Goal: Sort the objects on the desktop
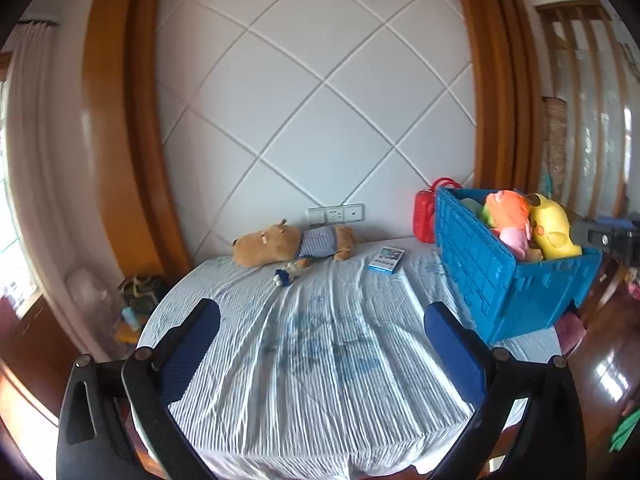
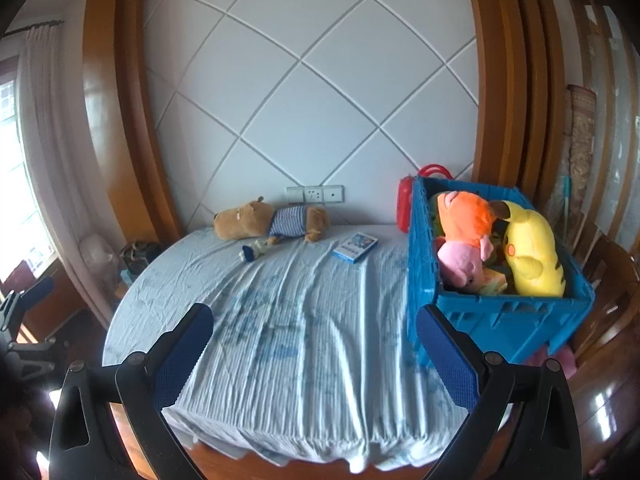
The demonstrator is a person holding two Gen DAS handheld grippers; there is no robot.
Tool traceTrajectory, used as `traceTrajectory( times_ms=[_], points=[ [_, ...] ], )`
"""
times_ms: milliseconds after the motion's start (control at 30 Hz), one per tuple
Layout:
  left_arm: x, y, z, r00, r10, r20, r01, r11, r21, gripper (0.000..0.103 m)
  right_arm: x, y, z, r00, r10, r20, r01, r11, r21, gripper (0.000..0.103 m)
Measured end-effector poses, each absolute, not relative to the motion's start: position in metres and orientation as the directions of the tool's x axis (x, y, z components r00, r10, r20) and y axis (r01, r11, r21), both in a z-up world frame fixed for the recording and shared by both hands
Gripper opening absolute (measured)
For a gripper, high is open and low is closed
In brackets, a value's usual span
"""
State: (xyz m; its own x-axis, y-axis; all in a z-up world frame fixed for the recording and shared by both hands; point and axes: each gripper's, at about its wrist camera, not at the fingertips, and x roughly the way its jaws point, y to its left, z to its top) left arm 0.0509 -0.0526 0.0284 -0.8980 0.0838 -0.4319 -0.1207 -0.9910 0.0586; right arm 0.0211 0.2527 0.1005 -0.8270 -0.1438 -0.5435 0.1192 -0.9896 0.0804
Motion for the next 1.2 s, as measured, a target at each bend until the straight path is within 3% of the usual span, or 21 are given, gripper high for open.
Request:
traceTrajectory(
  times_ms=[267, 1033, 1200],
  points=[
    [0.082, -0.059, 0.032, -0.899, -0.02, -0.437, 0.004, -0.999, 0.039, 0.103, 0.035, 0.252, 0.095, -0.819, -0.152, -0.553, 0.144, -0.988, 0.057, 0.103],
    [0.084, -0.075, 0.039, -0.898, -0.025, -0.438, 0.008, -0.999, 0.039, 0.103, 0.049, 0.235, 0.095, -0.823, -0.111, -0.557, 0.108, -0.993, 0.039, 0.103],
    [0.09, -0.077, 0.041, -0.918, -0.046, -0.394, 0.034, -0.999, 0.038, 0.103, 0.05, 0.232, 0.095, -0.822, -0.109, -0.558, 0.106, -0.994, 0.038, 0.103]
  ],
)
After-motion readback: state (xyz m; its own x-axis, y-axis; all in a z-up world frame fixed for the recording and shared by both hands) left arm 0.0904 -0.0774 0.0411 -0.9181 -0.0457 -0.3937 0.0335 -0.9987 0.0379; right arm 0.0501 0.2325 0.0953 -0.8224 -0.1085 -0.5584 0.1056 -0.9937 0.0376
